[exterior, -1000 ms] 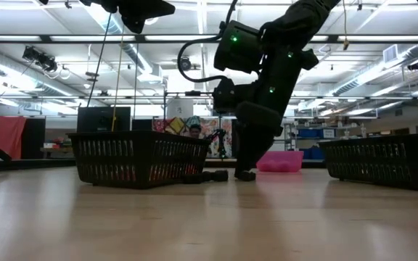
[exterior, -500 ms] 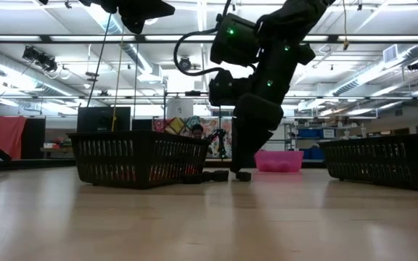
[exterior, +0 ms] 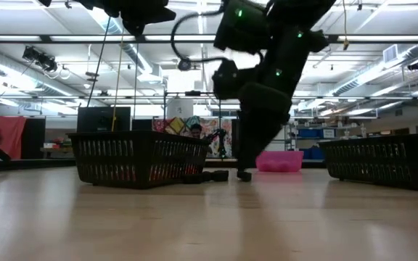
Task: Sort Halloween decoration
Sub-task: Put the black skeleton toy into the right black bin
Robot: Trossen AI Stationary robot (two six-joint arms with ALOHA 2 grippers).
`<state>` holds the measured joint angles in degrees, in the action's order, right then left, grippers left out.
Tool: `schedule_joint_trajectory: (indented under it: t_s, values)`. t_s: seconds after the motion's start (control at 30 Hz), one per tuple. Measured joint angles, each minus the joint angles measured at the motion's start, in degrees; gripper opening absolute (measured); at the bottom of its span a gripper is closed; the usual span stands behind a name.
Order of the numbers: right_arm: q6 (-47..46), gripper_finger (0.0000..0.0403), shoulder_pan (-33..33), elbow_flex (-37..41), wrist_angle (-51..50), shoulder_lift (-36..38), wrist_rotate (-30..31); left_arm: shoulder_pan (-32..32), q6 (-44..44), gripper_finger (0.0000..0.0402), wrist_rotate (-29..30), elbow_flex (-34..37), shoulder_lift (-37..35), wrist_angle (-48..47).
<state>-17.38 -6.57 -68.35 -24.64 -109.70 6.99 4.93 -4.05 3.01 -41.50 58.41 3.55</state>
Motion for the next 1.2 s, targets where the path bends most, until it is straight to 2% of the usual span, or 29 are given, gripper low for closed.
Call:
schedule_joint_trajectory:
  t_s: [0.13, 0.7, 0.93, 1.07, 1.2]
  values:
    - [-0.5, 0.0195, -2.0, -0.1, 0.8, 0.4, 5.8, 0.0, 0.2, 0.0155, 0.0, 0.0, 0.0, -0.1]
    - [-11.1, 0.0195, -3.6, 0.1, 0.7, -2.3, 7.2, 0.0, 1.0, 0.0155, 0.0, 0.0, 0.0, -0.5]
    - [-9.9, 0.0194, -4.5, -0.1, 0.9, -3.9, 7.1, 0.0, 1.0, 0.0155, 0.0, 0.0, 0.0, -0.4]
    - [-8.0, 0.0180, -4.5, -0.1, 1.1, -4.1, 6.2, 0.0, 1.2, 0.0155, 0.0, 0.0, 0.0, -0.4]
    - [-7.0, 0.0146, -4.1, -0.1, 1.3, -4.3, 5.6, 0.0, 1.3, 0.0155, 0.0, 0.0, 0.0, -0.4]
